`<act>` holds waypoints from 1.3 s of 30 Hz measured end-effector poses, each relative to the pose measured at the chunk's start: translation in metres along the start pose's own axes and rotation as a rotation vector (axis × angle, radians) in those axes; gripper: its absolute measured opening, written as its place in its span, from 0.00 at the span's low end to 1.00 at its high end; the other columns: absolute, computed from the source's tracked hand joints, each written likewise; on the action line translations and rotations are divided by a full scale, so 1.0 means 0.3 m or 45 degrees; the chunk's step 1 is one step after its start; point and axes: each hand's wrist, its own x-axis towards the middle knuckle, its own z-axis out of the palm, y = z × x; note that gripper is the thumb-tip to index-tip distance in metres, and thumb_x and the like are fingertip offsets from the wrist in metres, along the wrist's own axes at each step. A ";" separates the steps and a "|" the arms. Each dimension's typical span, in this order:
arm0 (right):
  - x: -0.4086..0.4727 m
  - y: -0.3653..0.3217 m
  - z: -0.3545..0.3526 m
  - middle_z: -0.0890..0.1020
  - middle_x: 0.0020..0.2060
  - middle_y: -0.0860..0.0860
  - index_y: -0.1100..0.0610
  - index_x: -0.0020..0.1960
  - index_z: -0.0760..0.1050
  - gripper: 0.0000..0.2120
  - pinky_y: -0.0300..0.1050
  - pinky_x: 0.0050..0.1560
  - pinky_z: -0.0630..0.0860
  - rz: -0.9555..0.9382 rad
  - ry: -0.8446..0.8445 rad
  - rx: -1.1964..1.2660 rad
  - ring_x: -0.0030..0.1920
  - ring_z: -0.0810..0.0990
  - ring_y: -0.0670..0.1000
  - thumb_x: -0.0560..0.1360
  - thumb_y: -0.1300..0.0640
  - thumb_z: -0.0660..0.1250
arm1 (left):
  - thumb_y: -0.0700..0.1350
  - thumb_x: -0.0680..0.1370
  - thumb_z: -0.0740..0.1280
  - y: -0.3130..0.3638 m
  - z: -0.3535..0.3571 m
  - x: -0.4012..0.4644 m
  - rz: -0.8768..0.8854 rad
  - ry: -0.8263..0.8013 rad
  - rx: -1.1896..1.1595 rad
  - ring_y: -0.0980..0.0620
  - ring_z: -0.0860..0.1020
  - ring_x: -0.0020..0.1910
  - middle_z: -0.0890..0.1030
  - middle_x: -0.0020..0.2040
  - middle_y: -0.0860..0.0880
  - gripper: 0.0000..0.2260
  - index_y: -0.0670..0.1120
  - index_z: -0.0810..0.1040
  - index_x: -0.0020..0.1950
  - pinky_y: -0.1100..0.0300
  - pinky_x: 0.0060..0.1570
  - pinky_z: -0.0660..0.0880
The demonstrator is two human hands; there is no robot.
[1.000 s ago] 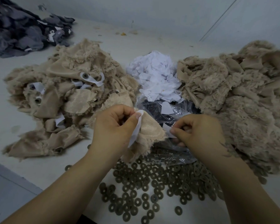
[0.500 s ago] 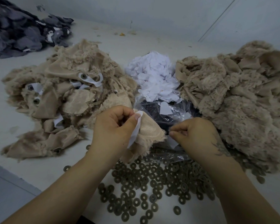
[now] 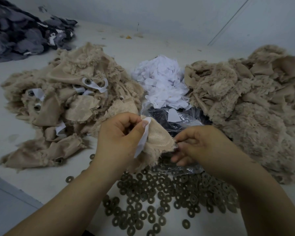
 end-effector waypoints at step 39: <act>0.036 0.058 0.137 0.86 0.36 0.57 0.58 0.43 0.86 0.06 0.54 0.37 0.84 -0.533 0.410 0.596 0.36 0.84 0.57 0.74 0.66 0.72 | 0.41 0.75 0.73 0.056 0.047 -0.026 0.288 -0.068 0.112 0.60 0.78 0.34 0.81 0.36 0.54 0.04 0.44 0.82 0.41 0.69 0.36 0.73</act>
